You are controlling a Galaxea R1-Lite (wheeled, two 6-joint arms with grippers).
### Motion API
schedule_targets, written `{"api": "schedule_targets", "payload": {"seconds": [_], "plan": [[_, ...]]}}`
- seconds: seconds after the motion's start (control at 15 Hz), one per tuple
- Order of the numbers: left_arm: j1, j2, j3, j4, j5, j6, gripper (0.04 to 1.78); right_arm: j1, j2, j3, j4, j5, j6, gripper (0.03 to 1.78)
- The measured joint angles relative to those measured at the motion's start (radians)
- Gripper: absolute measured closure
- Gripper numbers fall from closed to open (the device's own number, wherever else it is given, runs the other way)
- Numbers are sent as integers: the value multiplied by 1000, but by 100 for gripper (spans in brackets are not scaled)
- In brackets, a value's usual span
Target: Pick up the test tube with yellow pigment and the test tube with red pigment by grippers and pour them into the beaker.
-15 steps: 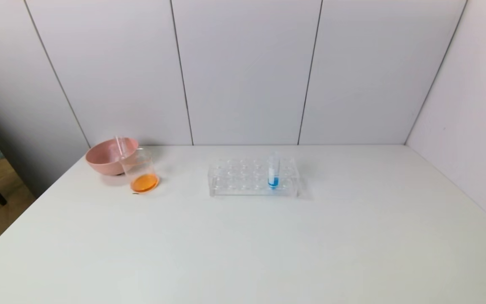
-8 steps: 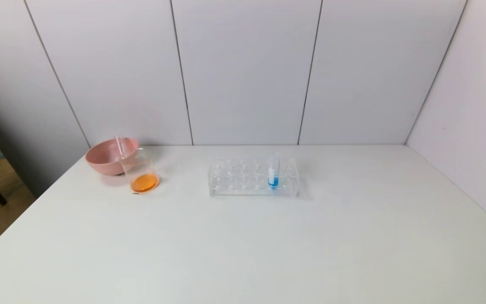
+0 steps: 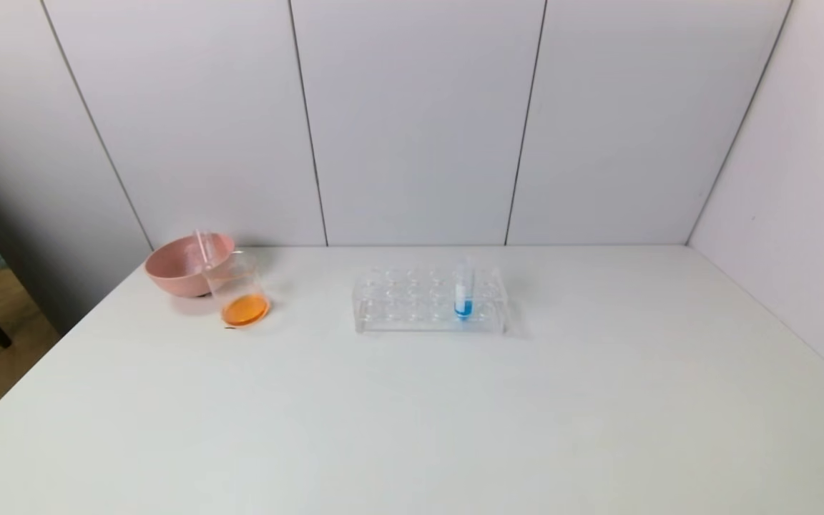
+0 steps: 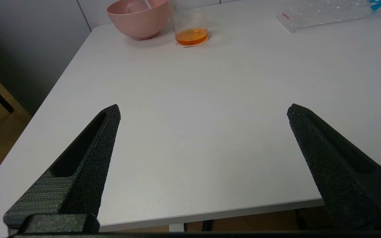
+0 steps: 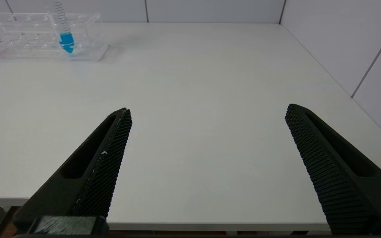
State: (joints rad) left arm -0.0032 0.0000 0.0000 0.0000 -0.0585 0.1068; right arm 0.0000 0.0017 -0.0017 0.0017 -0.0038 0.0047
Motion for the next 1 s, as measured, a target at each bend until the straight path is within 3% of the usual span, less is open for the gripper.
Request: {"api": "schedule_targets", "payload": {"seconds": [1.0], "plan": [[0, 0, 0, 2, 6, -23, 6, 0, 0, 0, 0, 0, 2, 11]]}}
